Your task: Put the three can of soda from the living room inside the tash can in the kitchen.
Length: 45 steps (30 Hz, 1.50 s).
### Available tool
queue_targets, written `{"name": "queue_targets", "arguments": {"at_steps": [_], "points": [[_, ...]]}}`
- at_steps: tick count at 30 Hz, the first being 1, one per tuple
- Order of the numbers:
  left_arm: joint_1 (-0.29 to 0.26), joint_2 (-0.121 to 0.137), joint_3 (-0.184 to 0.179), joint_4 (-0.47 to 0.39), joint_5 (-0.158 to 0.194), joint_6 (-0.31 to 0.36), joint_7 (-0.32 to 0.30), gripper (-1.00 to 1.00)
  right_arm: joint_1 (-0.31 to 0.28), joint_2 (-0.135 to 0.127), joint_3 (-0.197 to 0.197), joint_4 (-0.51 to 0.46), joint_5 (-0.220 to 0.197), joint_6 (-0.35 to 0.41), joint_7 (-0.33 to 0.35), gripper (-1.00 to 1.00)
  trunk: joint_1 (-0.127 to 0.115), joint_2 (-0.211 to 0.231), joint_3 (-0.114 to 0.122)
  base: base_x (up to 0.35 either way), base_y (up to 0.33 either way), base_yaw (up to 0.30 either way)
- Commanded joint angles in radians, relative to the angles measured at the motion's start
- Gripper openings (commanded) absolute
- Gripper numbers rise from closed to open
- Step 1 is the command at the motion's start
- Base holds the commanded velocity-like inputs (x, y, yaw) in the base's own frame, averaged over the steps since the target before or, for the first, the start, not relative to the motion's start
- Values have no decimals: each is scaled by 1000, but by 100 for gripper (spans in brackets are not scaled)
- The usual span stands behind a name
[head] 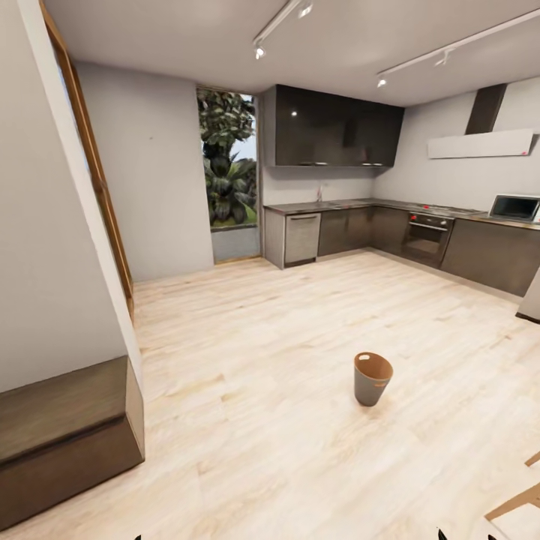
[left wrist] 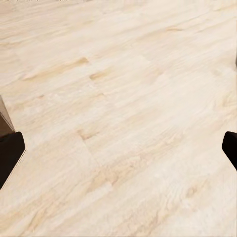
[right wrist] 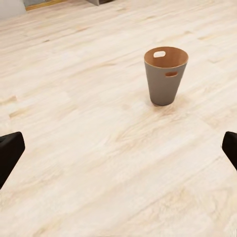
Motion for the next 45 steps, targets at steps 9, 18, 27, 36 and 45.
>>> {"name": "queue_targets", "arguments": {"at_steps": [9, 18, 27, 36, 45], "points": [[0, 0, 0, 0, -1, -1, 1, 100, 0, 0, 0, 0, 5, 0, -1, 100, 0, 0, 0, 238, 91, -1], [0, 0, 1, 1, -1, 0, 1, 100, 0, 0, 0, 0, 5, 0, -1, 100, 0, 0, 0, 201, -142, 0], [0, 0, 1, 1, -1, -1, 2, 100, 0, -1, 1, 1, 1, 1, 0, 100, 0, 0, 0, 212, -203, -109], [0, 0, 1, 1, -1, -1, 2, 100, 0, -1, 1, 1, 0, 0, 1, 100, 0, 0, 4, 215, -172, -231], [0, 1, 2, 1, -1, 0, -3, 100, 0, -1, 0, 2, -1, 0, 2, 100, 0, 0, 7, 117, -54, -174]]}}
